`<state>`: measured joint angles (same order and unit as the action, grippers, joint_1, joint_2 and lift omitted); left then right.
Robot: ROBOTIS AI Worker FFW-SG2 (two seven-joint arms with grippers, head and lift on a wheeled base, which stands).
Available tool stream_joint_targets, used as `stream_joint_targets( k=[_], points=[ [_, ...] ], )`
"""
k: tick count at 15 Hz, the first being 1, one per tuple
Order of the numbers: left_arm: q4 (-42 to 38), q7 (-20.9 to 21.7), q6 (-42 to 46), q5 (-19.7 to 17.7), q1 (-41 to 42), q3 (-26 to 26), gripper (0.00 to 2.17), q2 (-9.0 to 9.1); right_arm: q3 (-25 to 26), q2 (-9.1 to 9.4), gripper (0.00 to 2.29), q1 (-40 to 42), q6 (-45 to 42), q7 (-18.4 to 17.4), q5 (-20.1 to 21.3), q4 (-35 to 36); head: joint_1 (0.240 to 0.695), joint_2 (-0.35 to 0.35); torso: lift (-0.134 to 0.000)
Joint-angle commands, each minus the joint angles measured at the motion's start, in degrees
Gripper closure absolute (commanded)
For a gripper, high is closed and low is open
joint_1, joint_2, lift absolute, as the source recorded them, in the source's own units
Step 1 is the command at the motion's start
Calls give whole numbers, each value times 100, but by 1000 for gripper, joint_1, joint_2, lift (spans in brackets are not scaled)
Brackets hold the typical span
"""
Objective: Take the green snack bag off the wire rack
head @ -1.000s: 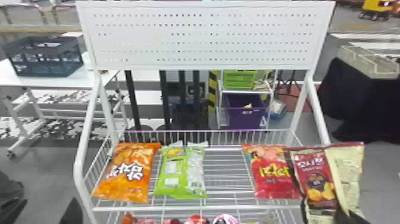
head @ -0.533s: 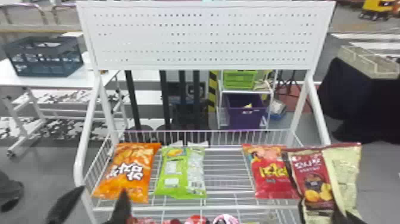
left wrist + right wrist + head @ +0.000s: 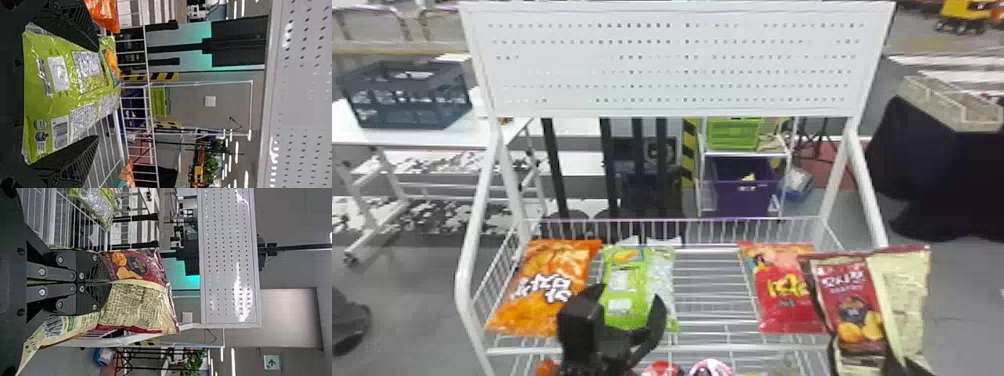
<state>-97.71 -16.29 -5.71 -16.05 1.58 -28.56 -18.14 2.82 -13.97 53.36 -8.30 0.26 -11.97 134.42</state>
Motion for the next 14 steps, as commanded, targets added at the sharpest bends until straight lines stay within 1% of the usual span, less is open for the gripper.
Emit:
stream_joint_targets(
  k=[1,3,5,6,8,9,10,11,12,13,14],
  points=[
    [692,3,-76,-109,-562,-229,103,144,-19,0,2236,-36,0,0,11,-39,499,0,0],
    [1281,3,-164,-258,-984,-387,103,206,-36,-9,2236,-53,0,9,11,-48,499,0,0],
    [1571,29,-181,-381,-1160,-396,103,241,-54,0,2236,-62,0,9,11,-48,499,0,0],
    [1623,47,-287,-390,-1186,-387,154,241,-54,0,2236,-71,0,9,11,-48,499,0,0],
    [1623,38,-392,-469,-1186,-370,343,223,-71,0,2236,-80,0,9,11,-48,499,0,0],
    [1623,38,-586,-460,-1168,-379,643,215,-80,0,2236,-89,0,9,11,-48,499,0,0],
    [1571,29,-674,-443,-1142,-379,1173,206,-89,0,2236,-89,0,9,11,-48,499,0,0],
    [1527,-24,-674,-443,-1107,-370,1622,197,-98,0,2236,-89,0,9,2,-39,499,0,0],
    [1412,-50,-674,-460,-1045,-317,1926,179,-98,0,2236,-89,0,9,2,-30,499,0,0],
    [1246,-41,-691,-460,-949,-282,1926,153,-98,-9,2236,-80,0,9,-7,-13,499,0,0],
    [1096,-24,-726,-443,-861,-264,1976,153,-98,-9,2236,-80,0,9,-7,-4,499,0,0]
  ],
)
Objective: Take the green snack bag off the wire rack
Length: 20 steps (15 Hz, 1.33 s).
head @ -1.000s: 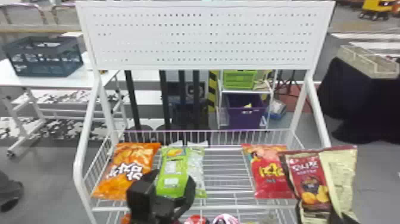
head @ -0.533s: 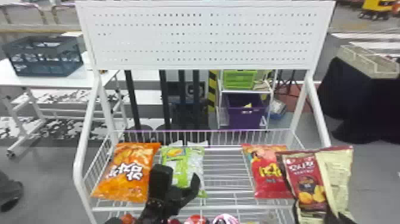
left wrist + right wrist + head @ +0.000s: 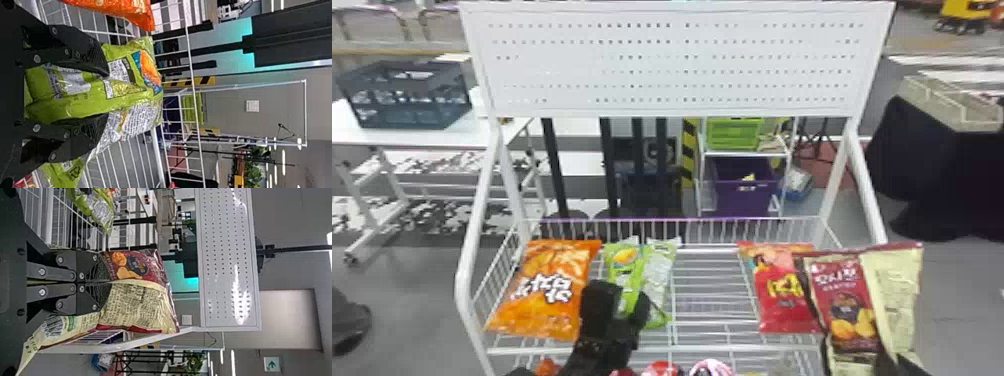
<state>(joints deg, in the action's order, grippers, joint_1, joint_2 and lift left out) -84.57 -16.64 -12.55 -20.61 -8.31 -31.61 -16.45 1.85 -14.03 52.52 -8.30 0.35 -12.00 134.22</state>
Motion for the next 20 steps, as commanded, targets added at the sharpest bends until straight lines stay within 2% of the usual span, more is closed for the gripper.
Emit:
stream_joint_targets(
  k=[1,4,5,6,8,12,15,16,18,20],
  points=[
    [-394,12,-77,4,251,129,1976,-25,0,-4,2236,13,0,0,-4,16,499,0,0],
    [-895,12,-165,-13,576,349,1983,-139,-9,-12,2236,30,0,0,-4,51,499,0,0],
    [-1097,38,-165,-22,726,472,2148,-200,-9,-12,2236,30,0,0,-4,60,499,0,0],
    [-1422,65,-165,-66,928,595,2148,-279,-9,-21,2236,39,0,0,-4,78,499,0,0],
    [-2222,47,-112,-66,1473,911,2148,-402,-27,-30,2236,48,0,0,-4,87,499,0,0],
    [-3936,82,187,4,3081,1957,2148,-719,-53,-65,2236,48,0,0,-4,104,499,0,0],
    [-4779,276,995,57,4461,2915,2148,-719,-71,-83,2236,39,0,0,-4,104,499,0,0],
    [-4903,319,1435,57,4839,3152,2148,-666,-79,-83,2236,30,0,0,-4,104,499,0,0],
    [-5008,337,2015,180,5357,3416,2148,-613,-88,-83,2236,30,0,0,-4,104,499,0,0],
    [-5087,425,2279,285,5735,3618,2148,-473,-88,-83,2236,39,0,0,-4,113,499,0,0]
  ],
)
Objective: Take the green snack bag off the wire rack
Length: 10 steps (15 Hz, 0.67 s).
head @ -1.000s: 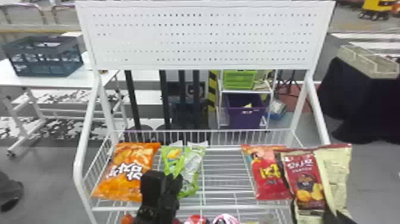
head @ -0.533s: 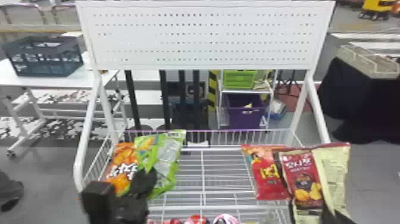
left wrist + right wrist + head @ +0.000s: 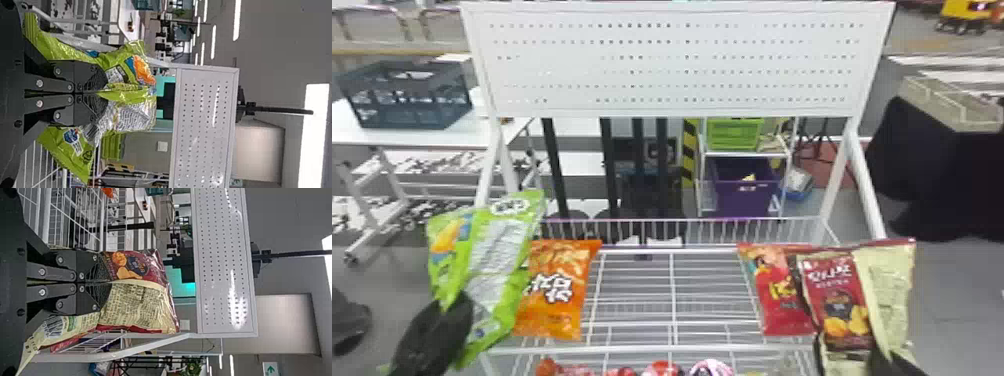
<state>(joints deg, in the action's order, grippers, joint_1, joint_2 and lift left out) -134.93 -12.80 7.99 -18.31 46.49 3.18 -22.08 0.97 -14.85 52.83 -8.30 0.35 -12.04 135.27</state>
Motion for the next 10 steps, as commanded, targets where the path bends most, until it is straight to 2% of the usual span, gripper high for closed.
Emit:
stream_joint_targets(
  k=[1,2,5,10],
  points=[
    [-69,138,400,47,431,289,2148,222,0,0,2236,16,0,0,0,26,499,0,0],
    [-77,199,436,47,510,385,2148,292,0,0,2236,25,0,0,0,26,499,0,0],
    [-112,208,541,65,598,403,2148,345,-18,9,2236,25,-18,9,0,26,499,0,0],
    [-112,208,541,74,598,403,2148,354,-18,9,2236,25,-18,9,9,35,499,0,0]
  ],
)
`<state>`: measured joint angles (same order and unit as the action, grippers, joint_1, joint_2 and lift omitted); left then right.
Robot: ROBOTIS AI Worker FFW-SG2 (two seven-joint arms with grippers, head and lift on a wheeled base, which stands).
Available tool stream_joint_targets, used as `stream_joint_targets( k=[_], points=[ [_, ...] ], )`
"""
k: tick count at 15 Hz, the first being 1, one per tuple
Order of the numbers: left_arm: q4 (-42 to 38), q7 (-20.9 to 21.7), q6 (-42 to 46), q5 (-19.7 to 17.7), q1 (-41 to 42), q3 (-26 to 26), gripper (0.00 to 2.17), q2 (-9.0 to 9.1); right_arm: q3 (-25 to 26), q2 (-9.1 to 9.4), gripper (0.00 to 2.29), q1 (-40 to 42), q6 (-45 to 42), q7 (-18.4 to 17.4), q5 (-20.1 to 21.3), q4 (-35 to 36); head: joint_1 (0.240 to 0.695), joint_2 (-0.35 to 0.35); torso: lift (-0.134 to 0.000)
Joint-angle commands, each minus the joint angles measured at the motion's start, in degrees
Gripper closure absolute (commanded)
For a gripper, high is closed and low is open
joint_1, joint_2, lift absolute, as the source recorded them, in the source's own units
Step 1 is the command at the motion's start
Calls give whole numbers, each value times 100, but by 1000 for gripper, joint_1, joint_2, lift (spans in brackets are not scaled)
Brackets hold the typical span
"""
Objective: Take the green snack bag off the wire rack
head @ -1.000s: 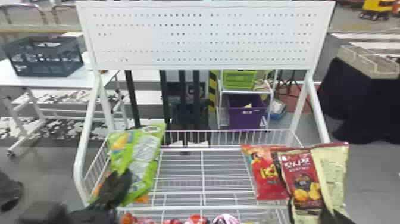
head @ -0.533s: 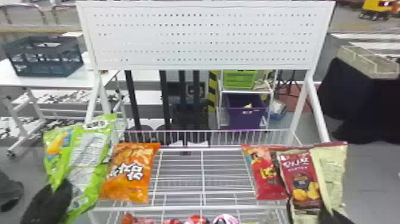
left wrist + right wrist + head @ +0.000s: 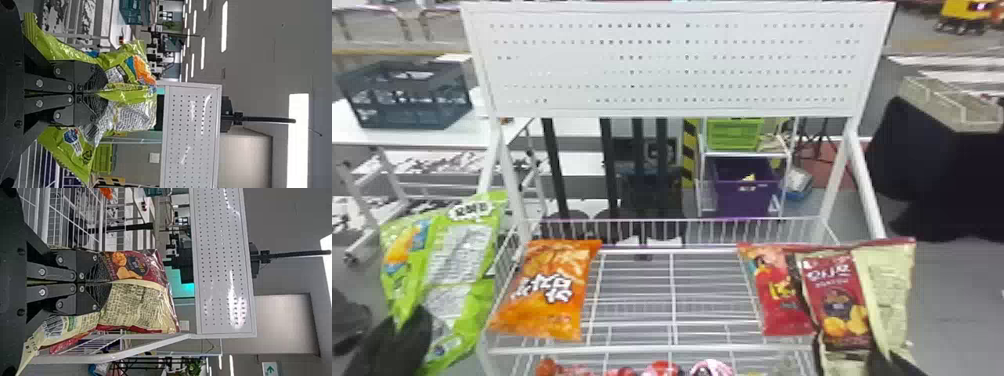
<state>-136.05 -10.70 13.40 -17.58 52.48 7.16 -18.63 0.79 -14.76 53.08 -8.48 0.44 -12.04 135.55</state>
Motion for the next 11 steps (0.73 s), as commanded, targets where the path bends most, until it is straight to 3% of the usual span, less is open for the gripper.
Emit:
stream_joint_targets(
  k=[1,11],
  points=[
    [0,7,18,0,-1,4,2148,8,0,0,2236,1,0,0,0,7,499,0,0],
    [-27,24,18,-9,17,40,2148,26,-9,9,2236,1,0,0,0,24,499,0,0]
  ],
)
